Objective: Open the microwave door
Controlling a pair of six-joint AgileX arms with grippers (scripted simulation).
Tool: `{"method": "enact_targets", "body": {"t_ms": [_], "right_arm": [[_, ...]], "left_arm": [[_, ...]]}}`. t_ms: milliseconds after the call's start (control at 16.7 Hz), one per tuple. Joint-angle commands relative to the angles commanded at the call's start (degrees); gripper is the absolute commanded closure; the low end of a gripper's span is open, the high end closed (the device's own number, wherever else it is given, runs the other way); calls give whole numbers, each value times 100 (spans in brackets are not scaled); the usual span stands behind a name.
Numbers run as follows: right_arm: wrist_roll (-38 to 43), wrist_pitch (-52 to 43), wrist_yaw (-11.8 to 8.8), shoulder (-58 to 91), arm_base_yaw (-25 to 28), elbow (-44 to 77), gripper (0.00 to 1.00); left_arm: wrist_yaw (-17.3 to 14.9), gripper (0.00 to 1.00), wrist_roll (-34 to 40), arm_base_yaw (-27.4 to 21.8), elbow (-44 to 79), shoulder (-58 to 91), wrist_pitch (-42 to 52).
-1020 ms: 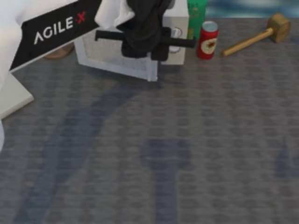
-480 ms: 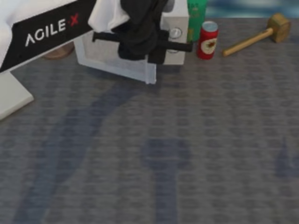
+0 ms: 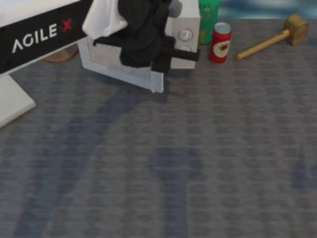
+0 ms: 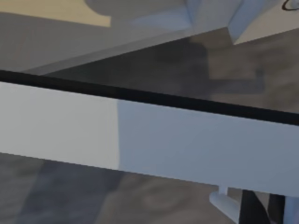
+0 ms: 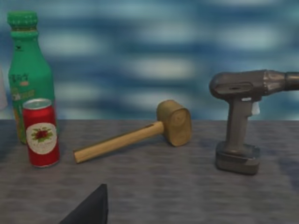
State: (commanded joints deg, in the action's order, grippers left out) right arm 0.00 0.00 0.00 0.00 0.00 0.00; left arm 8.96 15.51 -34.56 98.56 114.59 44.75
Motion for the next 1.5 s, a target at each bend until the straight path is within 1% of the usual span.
{"method": "enact_targets", "body": {"t_ms": [1260, 1380, 1500], "right_arm": [[0, 0, 0, 0, 0, 0, 0], [0, 0, 0, 0, 0, 0, 0], [0, 0, 0, 0, 0, 0, 0]], "left_arm": [[0, 100, 0, 0, 0, 0, 0], [-41, 100, 2, -35, -35, 11, -9], [-120, 100, -165, 2, -194, -113, -76]]}}
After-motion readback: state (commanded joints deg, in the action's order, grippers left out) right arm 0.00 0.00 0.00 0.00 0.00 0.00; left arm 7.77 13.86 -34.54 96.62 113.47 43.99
